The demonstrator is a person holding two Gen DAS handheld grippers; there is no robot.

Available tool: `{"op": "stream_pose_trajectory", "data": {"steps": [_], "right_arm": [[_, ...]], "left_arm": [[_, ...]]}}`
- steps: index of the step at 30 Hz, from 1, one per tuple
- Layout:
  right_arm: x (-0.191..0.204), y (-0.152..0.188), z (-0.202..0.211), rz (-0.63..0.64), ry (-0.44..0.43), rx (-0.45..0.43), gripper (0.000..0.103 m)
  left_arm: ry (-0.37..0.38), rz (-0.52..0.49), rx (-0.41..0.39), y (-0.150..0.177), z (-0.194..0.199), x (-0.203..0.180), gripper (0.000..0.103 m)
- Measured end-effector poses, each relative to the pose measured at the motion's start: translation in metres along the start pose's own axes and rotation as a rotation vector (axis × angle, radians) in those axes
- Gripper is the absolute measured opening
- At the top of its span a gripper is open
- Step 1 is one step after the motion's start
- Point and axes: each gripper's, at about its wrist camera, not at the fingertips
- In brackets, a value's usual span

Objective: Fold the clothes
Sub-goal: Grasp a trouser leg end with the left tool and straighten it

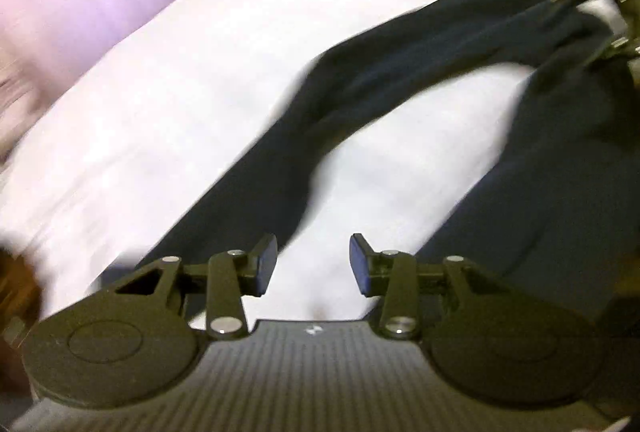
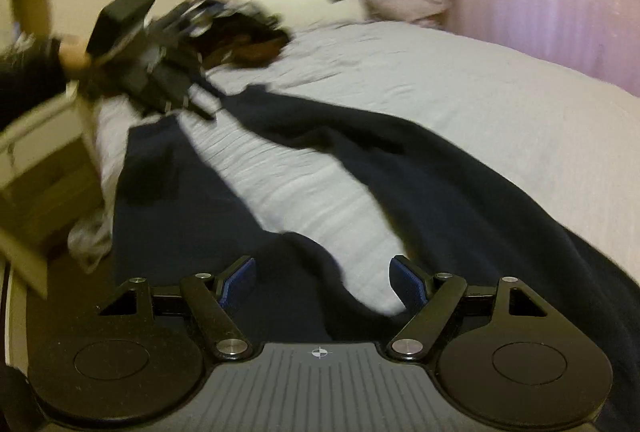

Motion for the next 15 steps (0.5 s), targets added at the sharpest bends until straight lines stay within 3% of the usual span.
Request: {"op": "stream_pose_trajectory", "data": {"steps": [6,10,12,15], "right_arm": [[-0.014,-0.025,-0.058,0.024,-0.054,0.072,0.077],[-0.029,-0.029,-0.078,-0.01,-0.069,0.107,0.077],[-0.035,-0.029,-0.085,-0.046,-0.081,0.128,0.077],[-0.043,-0.021,-0.093,-0.073,-0.084,0.18,0.077]], "left_arm": [[-0.155,0.169,0.191,0.088,-0.019,0.077,0.043],[-0.099,0.372,0.234,0.134,-0.028,0.119,0.048],[-0.056,0.399,0.259,0.146,-0.04,0.12,0.051],[-0.053,0.362,0.297,0.147,-0.056,0.104,0.06]]}}
Point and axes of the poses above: each gripper's, at about its wrist camera, not at the fingertips, and z roughly against the way its jaws point, x to its left, y to its underside, and after that the axes turned 13 degrees about -y, right-handed
